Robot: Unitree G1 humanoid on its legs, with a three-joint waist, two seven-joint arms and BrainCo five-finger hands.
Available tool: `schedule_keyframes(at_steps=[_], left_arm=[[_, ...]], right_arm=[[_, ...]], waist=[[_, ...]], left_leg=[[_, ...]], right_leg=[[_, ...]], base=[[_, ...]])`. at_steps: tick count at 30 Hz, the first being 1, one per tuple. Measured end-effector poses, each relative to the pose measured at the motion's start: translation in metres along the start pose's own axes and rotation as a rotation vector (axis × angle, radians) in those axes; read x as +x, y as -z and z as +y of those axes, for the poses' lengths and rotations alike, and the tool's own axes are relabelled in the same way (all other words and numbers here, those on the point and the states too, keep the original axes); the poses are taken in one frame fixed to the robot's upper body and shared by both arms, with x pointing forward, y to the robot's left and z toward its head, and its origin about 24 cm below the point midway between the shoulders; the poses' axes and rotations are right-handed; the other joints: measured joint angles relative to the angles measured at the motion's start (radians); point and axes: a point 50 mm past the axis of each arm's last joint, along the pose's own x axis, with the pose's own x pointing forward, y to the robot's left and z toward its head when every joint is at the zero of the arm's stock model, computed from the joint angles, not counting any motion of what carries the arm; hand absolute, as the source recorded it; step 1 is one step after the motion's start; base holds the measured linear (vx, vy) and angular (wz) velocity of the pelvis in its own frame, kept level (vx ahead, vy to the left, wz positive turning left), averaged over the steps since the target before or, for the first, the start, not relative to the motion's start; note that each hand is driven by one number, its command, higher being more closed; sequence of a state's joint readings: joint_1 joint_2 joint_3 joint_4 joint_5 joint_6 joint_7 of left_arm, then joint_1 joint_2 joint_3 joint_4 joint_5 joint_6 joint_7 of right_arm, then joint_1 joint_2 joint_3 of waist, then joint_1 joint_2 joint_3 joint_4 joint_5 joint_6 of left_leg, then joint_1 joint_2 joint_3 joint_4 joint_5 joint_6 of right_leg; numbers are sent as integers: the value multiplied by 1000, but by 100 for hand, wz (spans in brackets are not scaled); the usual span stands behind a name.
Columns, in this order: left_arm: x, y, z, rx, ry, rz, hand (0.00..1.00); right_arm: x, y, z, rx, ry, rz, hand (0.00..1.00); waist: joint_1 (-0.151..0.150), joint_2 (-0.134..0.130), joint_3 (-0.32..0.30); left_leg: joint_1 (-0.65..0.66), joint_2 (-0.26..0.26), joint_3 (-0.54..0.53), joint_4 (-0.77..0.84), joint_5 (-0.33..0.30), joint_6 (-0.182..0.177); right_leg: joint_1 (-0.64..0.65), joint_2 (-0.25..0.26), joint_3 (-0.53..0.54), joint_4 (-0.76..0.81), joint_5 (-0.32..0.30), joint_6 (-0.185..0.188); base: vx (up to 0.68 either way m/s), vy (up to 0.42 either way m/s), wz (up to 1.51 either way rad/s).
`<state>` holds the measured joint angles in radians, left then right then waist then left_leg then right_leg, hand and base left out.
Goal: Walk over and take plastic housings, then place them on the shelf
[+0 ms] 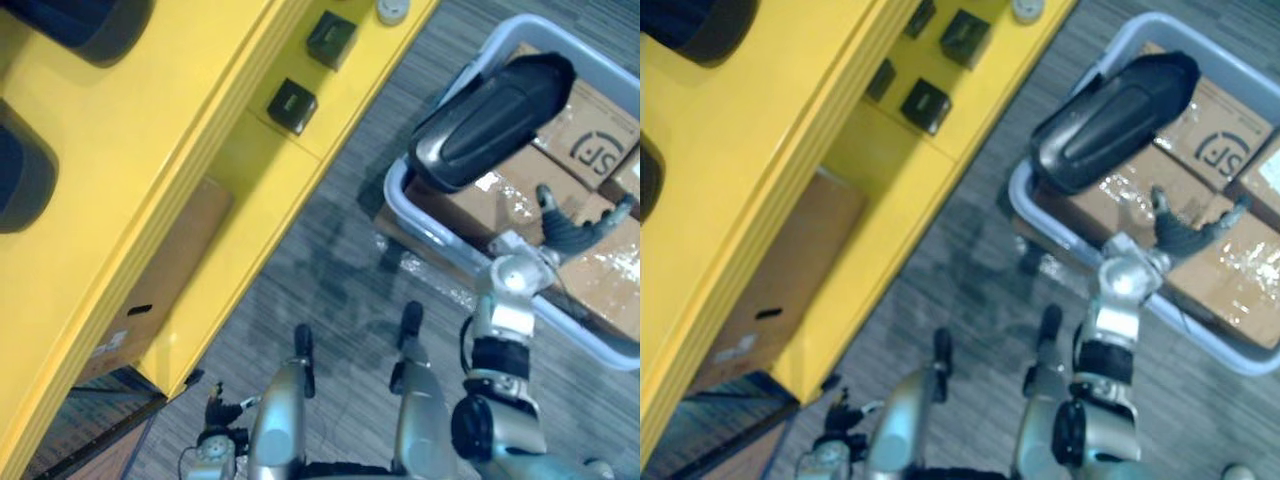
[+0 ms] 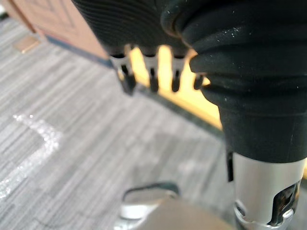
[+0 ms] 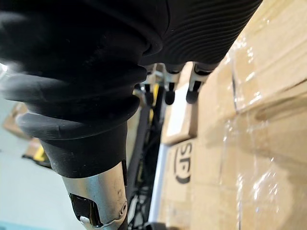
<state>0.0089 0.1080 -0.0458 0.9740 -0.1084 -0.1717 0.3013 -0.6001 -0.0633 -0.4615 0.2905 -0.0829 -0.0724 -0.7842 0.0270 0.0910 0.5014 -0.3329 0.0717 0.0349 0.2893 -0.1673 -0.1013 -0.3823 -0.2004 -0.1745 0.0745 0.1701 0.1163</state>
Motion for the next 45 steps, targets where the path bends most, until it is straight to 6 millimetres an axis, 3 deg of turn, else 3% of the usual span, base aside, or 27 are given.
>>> schedule_keyframes(at_steps=[4, 7, 13, 17, 33, 40, 45], left_arm=[[0, 0, -1, 1, 3, 0, 0], [-1, 2, -5, 2, 12, 8, 0], [-3, 3, -9, 3, 22, 12, 0], [-3, 3, -9, 3, 23, 13, 0], [-3, 3, -9, 3, 26, 13, 0], [-4, 1, -17, 13, 54, 6, 0], [-4, 1, -18, 16, 67, 5, 0]], right_arm=[[-2, 2, 4, -4, -13, 8, 0], [2, 7, 6, -4, -14, 49, 0], [6, 6, 23, 34, -30, 106, 0], [24, -3, 25, 48, 1, 103, 0], [64, -22, 37, 85, 13, 182, 0], [94, -44, 39, 91, -15, 209, 0], [108, -50, 36, -5, -71, 220, 0]], waist=[[3, 6, -3], [4, 27, -17], [15, 46, -28], [18, 47, -29], [23, 60, -28], [34, 98, -27], [34, 106, -29]], left_leg=[[-2, -6, -6, 0, 1, 1], [-2, -14, -23, 0, 2, 3], [-6, -20, -28, -1, 4, 5], [-19, -31, -46, 4, 7, 9], [-22, -32, -54, 8, 6, 9], [-39, -32, -59, 26, 5, 10], [-53, -31, -77, 37, 5, 10]], right_leg=[[4, -6, -7, -2, 1, 2], [21, -12, -21, -15, 4, 6], [22, -19, -27, -17, 5, 7], [24, -29, -44, -19, 7, 10], [32, -28, -49, -26, 7, 10], [31, -28, -59, -26, 10, 10], [30, -27, -71, -27, 11, 9]], base=[[-20, 10, 5], [-14, 17, 16], [-13, 7, 5], [-13, 12, 14], [-1, 0, 1], [-15, -3, 3], [-13, -3, 5]])
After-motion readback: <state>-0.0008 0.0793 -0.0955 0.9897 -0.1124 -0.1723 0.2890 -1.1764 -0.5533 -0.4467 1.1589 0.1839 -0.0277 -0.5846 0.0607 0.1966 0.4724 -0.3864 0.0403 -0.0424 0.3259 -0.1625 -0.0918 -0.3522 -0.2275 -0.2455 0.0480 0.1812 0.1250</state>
